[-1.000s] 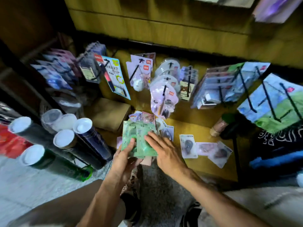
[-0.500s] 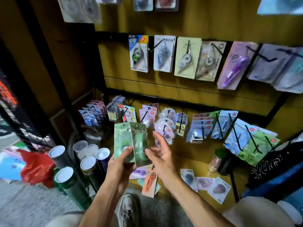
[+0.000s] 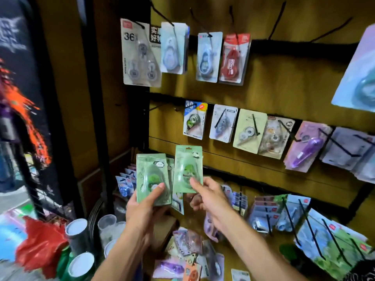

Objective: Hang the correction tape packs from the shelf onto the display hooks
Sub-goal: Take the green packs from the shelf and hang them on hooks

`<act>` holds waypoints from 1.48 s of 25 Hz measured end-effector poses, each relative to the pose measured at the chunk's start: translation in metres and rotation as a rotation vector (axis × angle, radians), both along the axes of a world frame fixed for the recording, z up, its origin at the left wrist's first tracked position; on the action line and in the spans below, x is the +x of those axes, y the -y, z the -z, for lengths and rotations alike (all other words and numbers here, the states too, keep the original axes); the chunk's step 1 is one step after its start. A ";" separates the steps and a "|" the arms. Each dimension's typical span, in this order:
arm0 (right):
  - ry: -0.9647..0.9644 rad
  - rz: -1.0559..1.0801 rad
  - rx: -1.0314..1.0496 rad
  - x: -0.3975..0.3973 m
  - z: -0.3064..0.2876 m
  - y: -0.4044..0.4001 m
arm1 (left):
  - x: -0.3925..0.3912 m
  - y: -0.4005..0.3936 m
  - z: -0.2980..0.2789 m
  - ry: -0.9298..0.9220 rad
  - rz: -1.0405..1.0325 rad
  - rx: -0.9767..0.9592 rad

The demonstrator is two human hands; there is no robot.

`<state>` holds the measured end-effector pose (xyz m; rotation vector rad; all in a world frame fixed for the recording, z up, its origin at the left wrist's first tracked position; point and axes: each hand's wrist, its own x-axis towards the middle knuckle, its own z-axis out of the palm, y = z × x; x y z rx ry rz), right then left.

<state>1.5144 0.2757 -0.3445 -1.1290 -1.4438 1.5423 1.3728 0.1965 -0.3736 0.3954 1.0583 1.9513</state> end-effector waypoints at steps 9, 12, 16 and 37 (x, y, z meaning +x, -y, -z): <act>0.236 -0.029 0.600 -0.083 -0.064 -0.028 | -0.090 -0.018 -0.001 -0.053 -0.155 -0.034; 0.204 0.054 0.684 -0.099 -0.065 -0.028 | -0.102 -0.019 0.005 -0.070 -0.169 -0.048; 0.241 0.178 0.744 -0.106 -0.062 -0.028 | -0.105 -0.016 0.008 -0.075 -0.157 -0.055; 0.063 0.412 0.737 -0.113 -0.050 -0.090 | -0.113 -0.036 -0.010 -0.115 -0.131 -0.035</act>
